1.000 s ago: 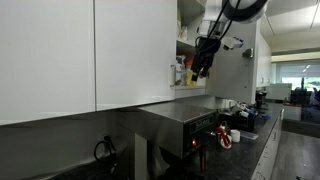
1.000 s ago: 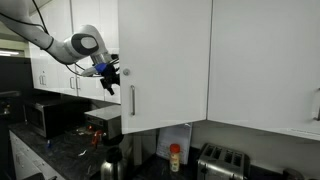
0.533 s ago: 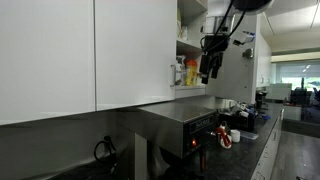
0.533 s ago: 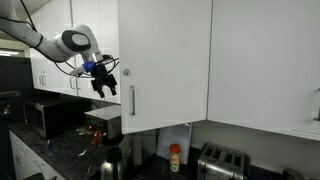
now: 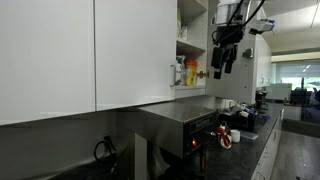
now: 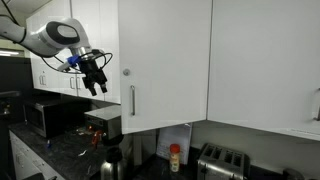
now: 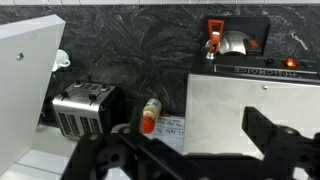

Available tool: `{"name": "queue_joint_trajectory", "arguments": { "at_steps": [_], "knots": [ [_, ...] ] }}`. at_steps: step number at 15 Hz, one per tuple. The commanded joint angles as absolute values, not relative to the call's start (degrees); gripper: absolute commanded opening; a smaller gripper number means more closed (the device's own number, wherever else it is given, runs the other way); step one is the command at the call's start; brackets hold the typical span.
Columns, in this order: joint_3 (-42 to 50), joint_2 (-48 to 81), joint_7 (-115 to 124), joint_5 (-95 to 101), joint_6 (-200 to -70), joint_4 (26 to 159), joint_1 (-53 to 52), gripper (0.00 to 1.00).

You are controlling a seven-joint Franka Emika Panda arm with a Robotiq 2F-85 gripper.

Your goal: Open the cupboard door, place the sugar in the cupboard, then close the cupboard door

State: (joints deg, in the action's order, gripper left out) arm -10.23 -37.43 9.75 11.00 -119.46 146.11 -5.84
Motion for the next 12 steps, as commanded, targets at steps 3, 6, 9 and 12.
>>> {"name": "queue_joint_trajectory", "arguments": {
  "at_steps": [3, 6, 9, 12],
  "knots": [
    [-11.01, -41.06, 10.05, 10.78, -117.18, 147.22, -5.59, 1.00],
    [-11.21, -42.73, 10.07, 10.78, -116.74, 148.00, -5.60, 1.00],
    [-11.21, -42.75, 10.08, 10.79, -116.74, 148.18, -5.61, 1.00],
    [-11.01, -41.64, 9.54, 11.02, -116.04, 147.59, -5.34, 1.00]
  ]
}}
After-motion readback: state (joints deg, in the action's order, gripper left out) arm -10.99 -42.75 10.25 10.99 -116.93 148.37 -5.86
